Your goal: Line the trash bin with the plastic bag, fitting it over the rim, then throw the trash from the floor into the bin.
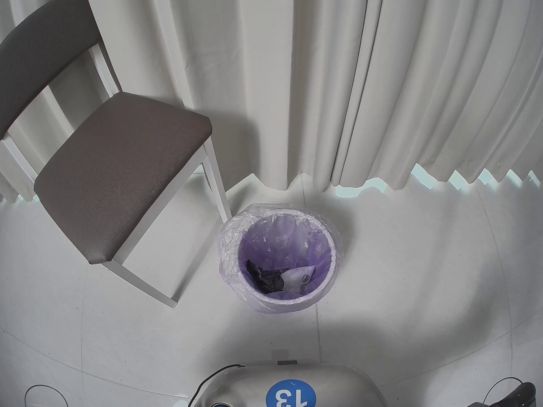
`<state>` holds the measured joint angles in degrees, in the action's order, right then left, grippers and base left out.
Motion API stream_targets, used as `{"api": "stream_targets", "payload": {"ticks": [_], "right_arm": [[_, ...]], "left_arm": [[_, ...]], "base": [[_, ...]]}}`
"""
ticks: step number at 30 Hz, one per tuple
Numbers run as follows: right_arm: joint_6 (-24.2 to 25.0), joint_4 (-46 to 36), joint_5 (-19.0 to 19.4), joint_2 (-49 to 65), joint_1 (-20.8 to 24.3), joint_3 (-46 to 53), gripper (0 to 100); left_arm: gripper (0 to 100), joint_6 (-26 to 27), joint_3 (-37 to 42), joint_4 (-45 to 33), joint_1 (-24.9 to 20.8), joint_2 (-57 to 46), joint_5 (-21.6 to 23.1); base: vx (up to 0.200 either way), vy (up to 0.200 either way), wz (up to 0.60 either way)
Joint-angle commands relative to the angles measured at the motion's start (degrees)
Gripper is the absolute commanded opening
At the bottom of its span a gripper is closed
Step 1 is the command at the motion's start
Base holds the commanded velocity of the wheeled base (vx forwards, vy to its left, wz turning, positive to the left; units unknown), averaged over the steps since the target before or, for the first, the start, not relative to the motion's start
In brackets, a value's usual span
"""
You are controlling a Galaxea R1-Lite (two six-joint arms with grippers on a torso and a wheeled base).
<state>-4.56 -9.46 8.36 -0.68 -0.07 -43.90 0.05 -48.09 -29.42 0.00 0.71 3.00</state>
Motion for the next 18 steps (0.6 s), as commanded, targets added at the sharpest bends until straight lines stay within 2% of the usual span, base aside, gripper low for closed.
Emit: {"api": "stream_targets", "payload": {"ticks": [1, 5, 7, 9, 10, 13, 16, 17, 18], "right_arm": [[-0.5, 9.5, 2.6, 0.5, 0.0, 9.8, 100], [-0.5, 13.9, 2.9, 0.5, 0.0, 13.6, 100], [-0.5, 18.9, 3.9, 0.5, 0.0, 16.9, 100], [-0.3, 20.7, 5.0, 0.5, 0.0, 18.1, 100], [0.4, 23.3, 5.5, 0.6, 0.0, 19.6, 100], [3.5, 27.2, 5.3, 0.6, 0.1, 22.4, 100], [4.9, 28.5, 5.2, 0.6, 0.0, 22.9, 100], [8.9, 32.5, 4.0, 0.6, 0.1, 24.5, 100], [9.2, 33.4, 3.7, 0.6, 0.1, 24.8, 100]], "left_arm": [[100, -1.0, 6.0, 4.8, 0.0, -0.7, 0.0], [100, -0.9, 10.8, 9.6, 0.0, -0.7, -0.1], [100, -0.9, 16.5, 16.2, 0.0, -0.7, -0.6], [100, -1.1, 18.9, 19.3, 0.0, -0.7, -1.1], [100, -1.2, 22.4, 23.4, 0.0, -0.7, -1.9], [100, -1.3, 29.7, 28.5, 0.0, -0.7, -5.9], [100, -1.4, 31.7, 29.8, 0.0, -0.7, -7.0], [100, -3.2, 37.7, 33.5, 0.0, -0.7, -8.7], [100, -4.4, 39.3, 34.4, 0.0, -0.7, -8.9]], "base": [[0.0, 0.0, 0.0], [0.0, 0.0, 0.0], [0.0, 0.0, 0.0], [0.0, 0.0, 0.0], [0.0, 0.0, 0.0], [0.0, 0.0, 0.0], [0.0, 0.0, 0.0], [0.0, 0.0, 0.0], [0.0, 0.0, 0.0]]}}
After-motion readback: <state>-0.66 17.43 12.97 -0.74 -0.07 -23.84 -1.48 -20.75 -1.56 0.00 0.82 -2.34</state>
